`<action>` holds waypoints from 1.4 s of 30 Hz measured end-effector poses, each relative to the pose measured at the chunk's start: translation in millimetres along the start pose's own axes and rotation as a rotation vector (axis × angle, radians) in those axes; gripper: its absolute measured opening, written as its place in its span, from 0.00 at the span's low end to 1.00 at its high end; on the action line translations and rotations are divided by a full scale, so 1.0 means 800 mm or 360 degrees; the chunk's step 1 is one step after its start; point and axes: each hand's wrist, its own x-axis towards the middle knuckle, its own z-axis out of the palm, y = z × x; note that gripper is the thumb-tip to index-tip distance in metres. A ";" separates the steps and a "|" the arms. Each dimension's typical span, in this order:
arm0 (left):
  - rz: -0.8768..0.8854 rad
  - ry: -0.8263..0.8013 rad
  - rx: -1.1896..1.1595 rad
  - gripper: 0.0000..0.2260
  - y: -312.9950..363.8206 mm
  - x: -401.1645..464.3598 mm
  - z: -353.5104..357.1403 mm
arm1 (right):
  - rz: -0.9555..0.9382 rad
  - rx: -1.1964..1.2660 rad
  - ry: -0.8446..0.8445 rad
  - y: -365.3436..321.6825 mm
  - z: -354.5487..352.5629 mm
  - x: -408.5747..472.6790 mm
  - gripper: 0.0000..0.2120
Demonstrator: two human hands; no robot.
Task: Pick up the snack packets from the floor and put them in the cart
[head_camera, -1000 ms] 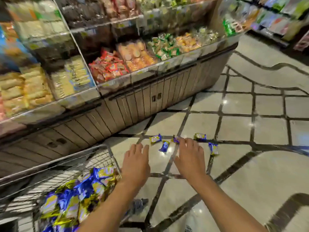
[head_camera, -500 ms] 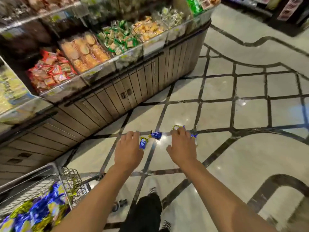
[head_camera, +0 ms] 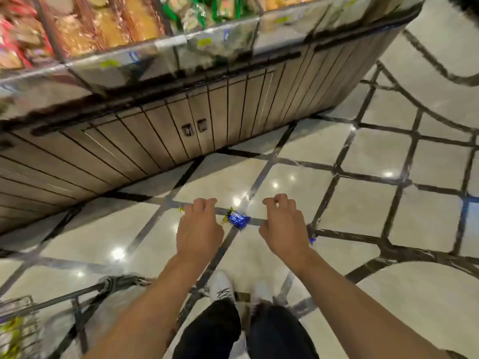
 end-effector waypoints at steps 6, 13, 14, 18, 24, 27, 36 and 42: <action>-0.0073 -0.0039 0.0001 0.25 -0.089 0.124 0.214 | -0.0183 0.0008 -0.0086 0.046 0.226 0.157 0.25; -0.0141 -0.0205 0.0064 0.30 -0.205 0.228 0.492 | -0.0394 -0.0007 -0.0191 0.095 0.518 0.281 0.27; -0.0134 -0.0216 0.0074 0.30 -0.220 0.237 0.524 | -0.0423 -0.0023 -0.0211 0.099 0.553 0.292 0.28; -0.0087 -0.0352 0.0190 0.38 -0.263 0.247 0.621 | -0.0500 -0.0059 -0.0274 0.107 0.659 0.319 0.37; -0.0119 -0.0346 0.0240 0.38 -0.283 0.251 0.666 | -0.0557 -0.0079 -0.0362 0.102 0.714 0.333 0.42; -0.0158 -0.0356 0.0181 0.36 -0.282 0.256 0.664 | -0.0538 -0.0082 -0.0401 0.095 0.718 0.339 0.40; -0.0284 -0.0211 -0.0131 0.36 -0.275 0.263 0.615 | -0.0580 0.0061 -0.0313 0.080 0.678 0.350 0.37; -0.0305 0.0114 -0.0176 0.34 -0.226 0.216 0.416 | -0.0579 0.0114 -0.0202 0.027 0.488 0.303 0.36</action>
